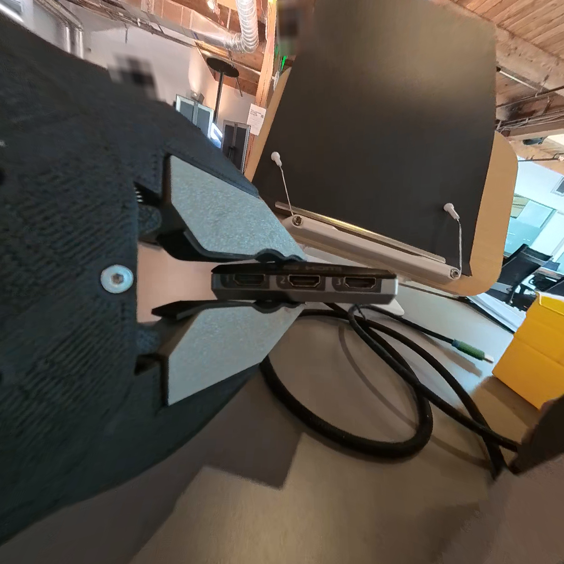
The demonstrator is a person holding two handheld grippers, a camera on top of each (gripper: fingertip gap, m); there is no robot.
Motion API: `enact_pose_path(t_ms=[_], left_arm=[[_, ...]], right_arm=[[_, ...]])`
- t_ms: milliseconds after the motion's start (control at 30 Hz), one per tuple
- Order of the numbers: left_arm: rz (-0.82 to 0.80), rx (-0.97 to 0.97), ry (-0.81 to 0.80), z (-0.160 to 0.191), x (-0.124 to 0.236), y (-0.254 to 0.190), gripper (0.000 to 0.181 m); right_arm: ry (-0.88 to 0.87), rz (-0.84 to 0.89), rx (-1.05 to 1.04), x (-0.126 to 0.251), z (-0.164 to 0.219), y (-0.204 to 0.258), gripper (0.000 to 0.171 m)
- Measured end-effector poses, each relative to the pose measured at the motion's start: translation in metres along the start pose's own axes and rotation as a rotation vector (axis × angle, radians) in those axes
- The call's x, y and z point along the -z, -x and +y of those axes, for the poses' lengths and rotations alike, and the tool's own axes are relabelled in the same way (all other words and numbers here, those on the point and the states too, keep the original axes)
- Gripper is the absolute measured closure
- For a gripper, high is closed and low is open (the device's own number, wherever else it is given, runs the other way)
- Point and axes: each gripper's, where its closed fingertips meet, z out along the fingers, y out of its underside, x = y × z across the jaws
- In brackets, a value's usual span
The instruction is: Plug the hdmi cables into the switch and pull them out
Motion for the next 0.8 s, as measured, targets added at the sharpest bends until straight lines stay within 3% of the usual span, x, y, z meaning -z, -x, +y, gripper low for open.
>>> enact_pose_path(t_ms=[200,367,800], left_arm=[[-0.128,-0.196,0.14,0.02,-0.006,0.015,0.162],[-0.145,-0.193,0.169,0.025,-0.011,0.016,0.162],[-0.037,-0.184,0.154,0.028,-0.012,-0.005,0.162]], right_arm=[[-0.157,0.054,-0.377,0.016,-0.013,-0.045,0.151],[-0.292,0.111,-0.546,0.034,-0.017,-0.07,0.152],[-0.402,0.135,-0.545,0.052,-0.025,-0.079,0.151]])
